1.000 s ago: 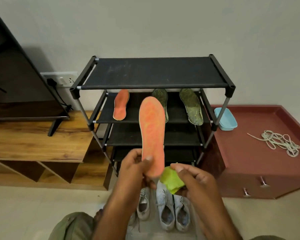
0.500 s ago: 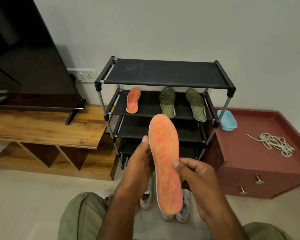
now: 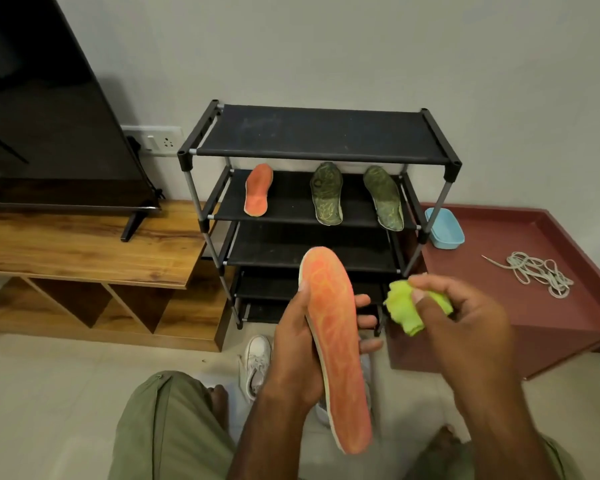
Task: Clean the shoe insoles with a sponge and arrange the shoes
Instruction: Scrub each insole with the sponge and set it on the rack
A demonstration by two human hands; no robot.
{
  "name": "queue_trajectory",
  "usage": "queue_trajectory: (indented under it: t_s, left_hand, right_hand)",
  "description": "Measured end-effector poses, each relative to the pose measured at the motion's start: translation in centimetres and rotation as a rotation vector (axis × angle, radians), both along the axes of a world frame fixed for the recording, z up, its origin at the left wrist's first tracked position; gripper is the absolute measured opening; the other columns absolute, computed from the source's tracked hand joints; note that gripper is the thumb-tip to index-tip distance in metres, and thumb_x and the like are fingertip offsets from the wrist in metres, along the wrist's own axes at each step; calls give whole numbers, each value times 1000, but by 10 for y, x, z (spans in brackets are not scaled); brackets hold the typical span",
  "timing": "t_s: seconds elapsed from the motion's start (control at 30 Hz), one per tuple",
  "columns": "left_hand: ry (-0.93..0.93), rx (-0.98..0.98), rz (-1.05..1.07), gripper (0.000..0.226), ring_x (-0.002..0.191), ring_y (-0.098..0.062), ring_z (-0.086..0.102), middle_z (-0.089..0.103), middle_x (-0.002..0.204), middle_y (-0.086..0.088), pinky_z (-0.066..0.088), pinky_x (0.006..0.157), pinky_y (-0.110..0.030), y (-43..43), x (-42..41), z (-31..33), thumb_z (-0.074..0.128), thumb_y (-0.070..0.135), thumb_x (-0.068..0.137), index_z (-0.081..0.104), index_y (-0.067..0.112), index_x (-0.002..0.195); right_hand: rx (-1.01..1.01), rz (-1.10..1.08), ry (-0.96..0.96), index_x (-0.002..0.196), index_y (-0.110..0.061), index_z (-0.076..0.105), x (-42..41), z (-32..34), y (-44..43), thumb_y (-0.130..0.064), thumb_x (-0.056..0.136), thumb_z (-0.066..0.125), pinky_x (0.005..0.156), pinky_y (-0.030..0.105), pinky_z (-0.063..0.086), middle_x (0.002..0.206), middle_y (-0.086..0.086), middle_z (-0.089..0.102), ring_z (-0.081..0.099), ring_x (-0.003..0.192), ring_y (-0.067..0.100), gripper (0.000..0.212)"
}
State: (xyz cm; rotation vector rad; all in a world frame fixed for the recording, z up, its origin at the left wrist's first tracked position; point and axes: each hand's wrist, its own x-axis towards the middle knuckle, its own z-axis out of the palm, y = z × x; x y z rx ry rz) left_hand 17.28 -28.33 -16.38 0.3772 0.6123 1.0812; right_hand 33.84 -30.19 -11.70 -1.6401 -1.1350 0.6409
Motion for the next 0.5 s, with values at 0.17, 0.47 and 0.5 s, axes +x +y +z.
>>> queue_trajectory:
  t_s: [0.17,0.47,0.5]
  left_hand:
    - [52,5,-130,68,83,-34,70,62,127,-29,61,71,-45,-14,12,-1,41,56,100,64,2,134]
    - [102,-25,-58,51,101,-28,72,72,115,-20,60,83,-37,-18,14,20,51,40,97,69,4,128]
    - [108,-34,-49,52,103,-29,71,71,118,-21,59,86,-38,-18,13,20,51,39,98,67,3,130]
  right_hand:
    - [350,-103,-17,127,-41,59,-19,19,11,-15,96,70,76,34,61,102,-19,72,72,90,0,42]
    - [278,75,-303,109,-22,77,-39,-11,13,-14,91,75,88,7,48,107,-22,64,61,100,-12,21]
    - [271,86,-286,107,-22,78,-39,-10,13,-15,91,75,86,3,45,104,-24,63,60,100,-13,18]
